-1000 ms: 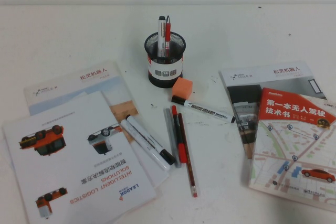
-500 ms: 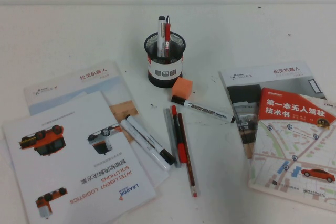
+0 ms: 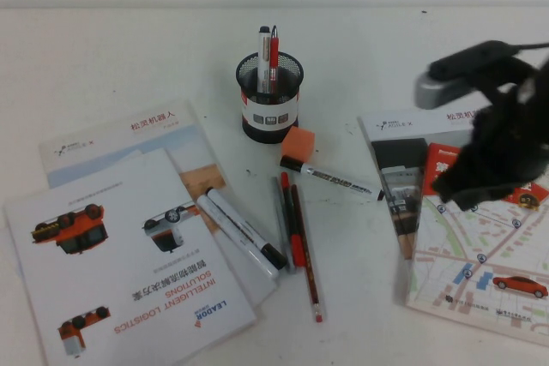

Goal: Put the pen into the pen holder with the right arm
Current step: Pick up the pen on the table

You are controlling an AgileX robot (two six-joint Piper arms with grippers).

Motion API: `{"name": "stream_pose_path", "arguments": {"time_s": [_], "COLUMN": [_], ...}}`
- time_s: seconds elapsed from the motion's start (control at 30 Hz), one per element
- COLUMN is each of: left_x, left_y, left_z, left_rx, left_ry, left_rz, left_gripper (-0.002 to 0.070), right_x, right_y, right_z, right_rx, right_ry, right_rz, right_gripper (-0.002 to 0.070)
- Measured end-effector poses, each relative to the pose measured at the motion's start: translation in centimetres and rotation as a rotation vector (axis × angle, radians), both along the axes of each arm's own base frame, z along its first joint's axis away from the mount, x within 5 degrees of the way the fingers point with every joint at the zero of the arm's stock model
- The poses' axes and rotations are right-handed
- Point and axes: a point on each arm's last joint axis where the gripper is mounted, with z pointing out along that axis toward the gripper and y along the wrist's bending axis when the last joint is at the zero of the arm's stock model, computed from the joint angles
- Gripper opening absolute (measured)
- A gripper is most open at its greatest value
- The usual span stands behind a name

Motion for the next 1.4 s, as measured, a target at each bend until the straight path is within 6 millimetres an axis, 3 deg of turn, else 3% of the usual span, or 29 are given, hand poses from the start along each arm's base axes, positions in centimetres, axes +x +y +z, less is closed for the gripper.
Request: {"name": "stream_pose_path", "arguments": {"time_s": [0.1, 0.3, 0.53, 0.67, 0.73, 0.9, 1.0, 1.23, 1.3, 1.4], "left_x": [0.0, 0.0, 0.0, 0.0, 0.0, 0.0, 0.0, 0.0, 0.0, 0.0], "left_y": [0.0, 0.0, 0.0, 0.0, 0.0, 0.0, 0.0, 0.0, 0.0, 0.0], "left_z": [0.0, 0.0, 0.0, 0.0, 0.0, 0.0, 0.0, 0.0, 0.0, 0.0], "left_rx": [0.000, 0.000, 0.000, 0.000, 0.000, 0.000, 0.000, 0.000, 0.000, 0.000], "left_ry": [0.000, 0.000, 0.000, 0.000, 0.000, 0.000, 0.000, 0.000, 0.000, 0.000], "left_rz": [0.000, 0.000, 0.000, 0.000, 0.000, 0.000, 0.000, 0.000, 0.000, 0.000], "left_gripper": [-0.0003, -0.0003, -0.0003, -0.0002, -0.0003, -0.0003, -0.0003, -0.0003, -0.0003, -0.0003], "right_x": [3.0, 7.7, 8.8, 10.1, 10.9, 12.6, 13.3, 14.8, 14.9, 15.0], "right_y": [3.7, 9.6, 14.8, 15.4, 15.4, 15.1, 14.8, 13.5, 13.2, 13.1], "right_z": [-0.3, -2.4, -5.6, -6.9, -7.2, -7.8, -8.8, -11.5, -11.9, -11.9], "right_rx": [-0.076, 0.012, -0.118, -0.183, -0.190, -0.197, -0.210, -0.244, -0.248, -0.236], "right_ry": [-0.012, 0.019, -0.025, -0.055, -0.069, -0.085, -0.075, -0.028, -0.020, -0.016], "right_rz": [0.074, 0.117, 0.247, 0.262, 0.255, 0.261, 0.274, 0.299, 0.296, 0.289], "right_gripper": [-0.0020, -0.0020, -0.0020, 0.0026, 0.0093, 0.0348, 0.0413, 0.0378, 0.0336, 0.0207]}}
